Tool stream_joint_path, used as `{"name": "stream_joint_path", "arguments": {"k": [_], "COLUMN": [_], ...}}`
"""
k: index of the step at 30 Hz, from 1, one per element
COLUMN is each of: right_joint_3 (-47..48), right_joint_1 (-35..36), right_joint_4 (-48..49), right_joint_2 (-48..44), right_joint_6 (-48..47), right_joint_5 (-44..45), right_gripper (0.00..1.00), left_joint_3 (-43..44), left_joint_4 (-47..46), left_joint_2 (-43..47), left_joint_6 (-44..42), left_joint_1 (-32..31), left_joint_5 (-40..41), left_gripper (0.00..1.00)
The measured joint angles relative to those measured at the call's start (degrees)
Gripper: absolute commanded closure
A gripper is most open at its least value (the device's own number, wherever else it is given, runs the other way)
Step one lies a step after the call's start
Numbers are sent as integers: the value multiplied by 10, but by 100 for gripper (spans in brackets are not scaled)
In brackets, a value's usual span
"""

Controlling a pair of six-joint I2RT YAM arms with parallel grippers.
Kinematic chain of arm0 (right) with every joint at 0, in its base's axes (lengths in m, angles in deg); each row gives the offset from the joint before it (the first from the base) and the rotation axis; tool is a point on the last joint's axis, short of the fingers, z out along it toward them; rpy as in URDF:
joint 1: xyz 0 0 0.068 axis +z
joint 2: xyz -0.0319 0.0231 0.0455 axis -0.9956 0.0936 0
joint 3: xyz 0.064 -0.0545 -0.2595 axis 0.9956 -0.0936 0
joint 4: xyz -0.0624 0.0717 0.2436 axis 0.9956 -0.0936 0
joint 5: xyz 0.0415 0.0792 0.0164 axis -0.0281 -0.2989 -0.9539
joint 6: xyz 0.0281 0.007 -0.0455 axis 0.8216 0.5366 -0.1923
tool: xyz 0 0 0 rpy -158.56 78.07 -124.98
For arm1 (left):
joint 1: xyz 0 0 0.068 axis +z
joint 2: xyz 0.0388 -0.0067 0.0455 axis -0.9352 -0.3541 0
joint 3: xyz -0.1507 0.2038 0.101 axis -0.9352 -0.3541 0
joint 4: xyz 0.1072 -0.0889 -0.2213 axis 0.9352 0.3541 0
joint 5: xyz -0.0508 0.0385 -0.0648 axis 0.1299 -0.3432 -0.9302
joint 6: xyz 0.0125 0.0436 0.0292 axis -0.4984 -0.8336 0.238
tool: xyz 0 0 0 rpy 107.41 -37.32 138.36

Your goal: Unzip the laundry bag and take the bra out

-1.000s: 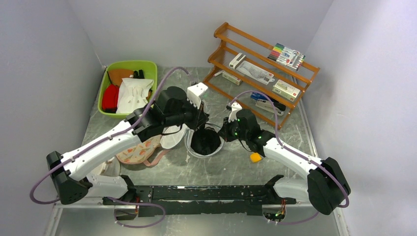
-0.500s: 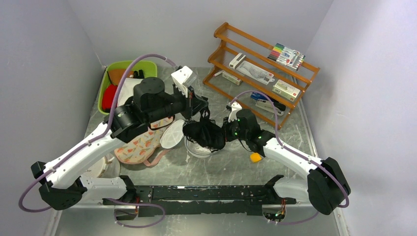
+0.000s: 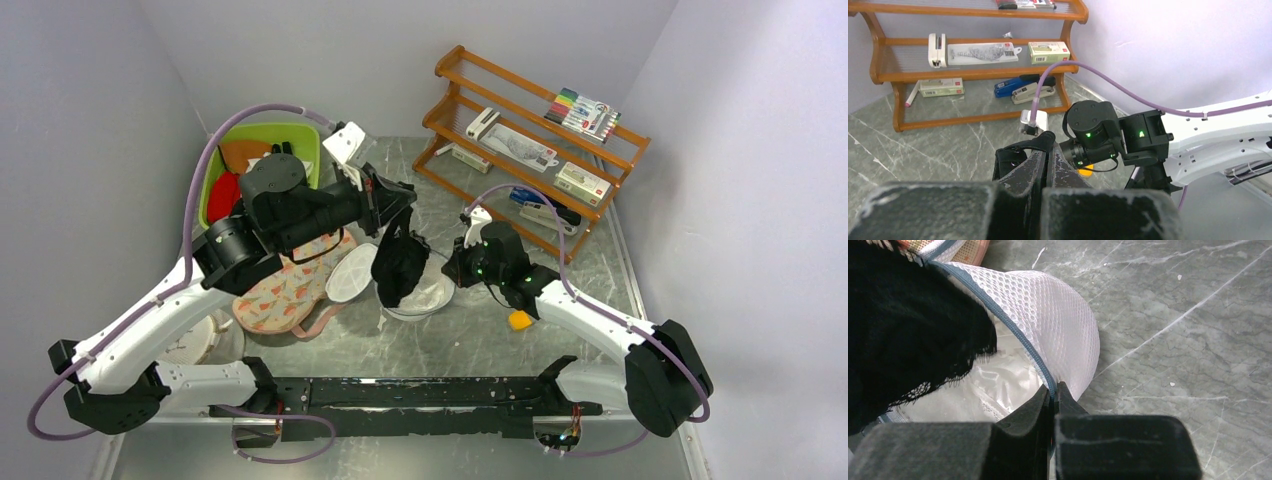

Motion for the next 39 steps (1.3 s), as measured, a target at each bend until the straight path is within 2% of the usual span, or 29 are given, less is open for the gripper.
{"name": "stream_joint_path", "arguments": {"k": [12,19,23,26,32,35,39], "right_joint_3": [0,0,7,9,18,27,43], "right_joint_1": [0,0,0,0,0,0,0], "right_joint_4": [3,7,-2,-3,-21,-31,-43], "right_joint_2": [0,8,13,15,14,14,15], "right_joint_6": [0,0,0,-2,-9,-9,-13], "right_joint_5": [-4,-10,-8,-8,-6,-10,-25], "right_gripper": [100,100,100,100,100,100,100], "left_joint_3": [19,20,114,201,320,377,384], "left_joint_4": [-5,10,78,113,175,202,215], "left_joint_2": [-32,-51,-106,-148,-184,-205,-205], "left_joint_6": [37,52,47,42,43,36,26], "left_joint_1": [0,0,14,54,212,252,293], "left_joint_5": [-21,-4,14,21,-18,-17,8], "left_gripper": [93,93,93,93,93,93,93]}}
